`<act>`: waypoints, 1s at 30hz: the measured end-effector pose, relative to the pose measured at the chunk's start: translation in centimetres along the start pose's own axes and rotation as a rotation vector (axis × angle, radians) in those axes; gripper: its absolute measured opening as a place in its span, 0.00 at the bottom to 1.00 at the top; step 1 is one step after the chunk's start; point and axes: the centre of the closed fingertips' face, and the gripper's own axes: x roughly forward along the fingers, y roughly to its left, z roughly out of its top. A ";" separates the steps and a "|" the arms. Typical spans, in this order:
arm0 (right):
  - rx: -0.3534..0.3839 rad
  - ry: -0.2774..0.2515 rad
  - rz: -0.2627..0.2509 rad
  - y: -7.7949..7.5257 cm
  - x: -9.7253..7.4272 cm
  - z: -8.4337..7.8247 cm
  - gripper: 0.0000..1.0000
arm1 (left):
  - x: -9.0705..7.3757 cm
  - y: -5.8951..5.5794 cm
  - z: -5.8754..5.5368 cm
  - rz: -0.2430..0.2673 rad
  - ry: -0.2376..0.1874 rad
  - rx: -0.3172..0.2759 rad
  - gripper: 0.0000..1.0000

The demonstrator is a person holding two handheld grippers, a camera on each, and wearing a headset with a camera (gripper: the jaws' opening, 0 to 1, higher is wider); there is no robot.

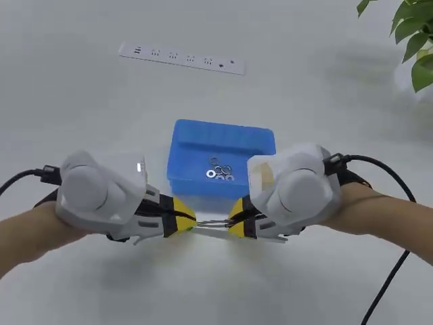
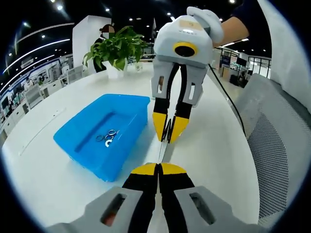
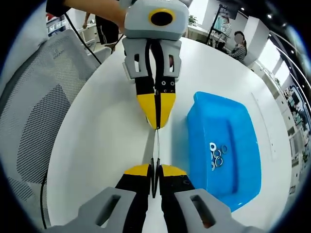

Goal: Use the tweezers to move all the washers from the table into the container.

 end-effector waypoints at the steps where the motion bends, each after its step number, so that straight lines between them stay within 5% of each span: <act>1: 0.000 0.005 -0.001 0.0 0.1 0.0 0.08 | 0.0 0.0 0.0 0.000 0.002 0.001 0.04; 15: 0.022 0.052 -0.013 0.0 0.2 -0.7 0.10 | 0.4 0.0 0.1 0.010 0.021 -0.004 0.05; 25: 0.128 0.086 0.030 0.3 0.1 -0.8 0.13 | 0.6 0.3 -0.2 0.022 0.063 0.009 0.06; 30: 0.121 0.093 0.036 0.5 0.1 -0.9 0.15 | 0.5 0.3 -0.2 0.010 0.055 -0.003 0.06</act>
